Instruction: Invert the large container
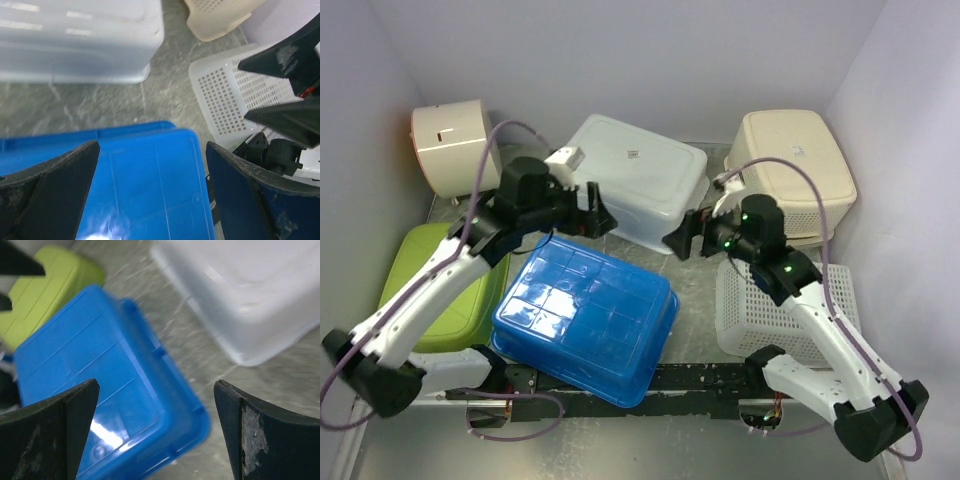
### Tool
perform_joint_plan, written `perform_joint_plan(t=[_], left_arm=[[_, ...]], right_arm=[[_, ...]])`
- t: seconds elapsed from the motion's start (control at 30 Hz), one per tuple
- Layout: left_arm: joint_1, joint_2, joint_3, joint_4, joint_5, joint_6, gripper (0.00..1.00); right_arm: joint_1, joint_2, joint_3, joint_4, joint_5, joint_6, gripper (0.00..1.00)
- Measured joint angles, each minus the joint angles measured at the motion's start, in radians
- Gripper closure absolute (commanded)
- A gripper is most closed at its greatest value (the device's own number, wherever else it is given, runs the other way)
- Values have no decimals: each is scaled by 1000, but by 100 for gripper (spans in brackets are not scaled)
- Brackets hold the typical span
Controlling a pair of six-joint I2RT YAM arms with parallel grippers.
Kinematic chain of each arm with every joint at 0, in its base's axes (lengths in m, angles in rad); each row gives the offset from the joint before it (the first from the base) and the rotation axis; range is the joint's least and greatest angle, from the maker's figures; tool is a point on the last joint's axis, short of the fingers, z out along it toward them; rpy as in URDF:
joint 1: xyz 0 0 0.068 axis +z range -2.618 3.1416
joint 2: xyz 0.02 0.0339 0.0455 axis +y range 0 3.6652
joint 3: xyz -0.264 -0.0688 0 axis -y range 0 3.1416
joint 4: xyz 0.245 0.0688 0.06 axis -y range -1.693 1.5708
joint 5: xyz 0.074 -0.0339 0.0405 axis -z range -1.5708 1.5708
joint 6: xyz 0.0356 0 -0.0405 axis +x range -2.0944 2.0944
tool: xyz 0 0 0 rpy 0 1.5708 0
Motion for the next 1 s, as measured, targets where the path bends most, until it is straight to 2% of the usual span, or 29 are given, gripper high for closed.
perform_joint_plan(t=[0.1,0.2,0.33,0.5,0.73,1.0], left_arm=[[0,-130,-48,-110,-67,-44,1],[0,-193,-61,-249,-127,-93,1],[0,-244,-62,-392,-210,-150,1],[0,-309,-62,-462,-300,-212,1],[0,-291,-62,-460,-354,-237,1],[0,-244,-62,-406,-359,-230,1]], right_arm=[[152,21,-21,-1,-5,12,0],[317,93,-20,2,38,19,0],[538,249,-3,-13,177,14,0],[695,402,61,-52,354,-9,0],[720,485,111,-100,652,38,0],[576,559,141,-33,816,55,0]])
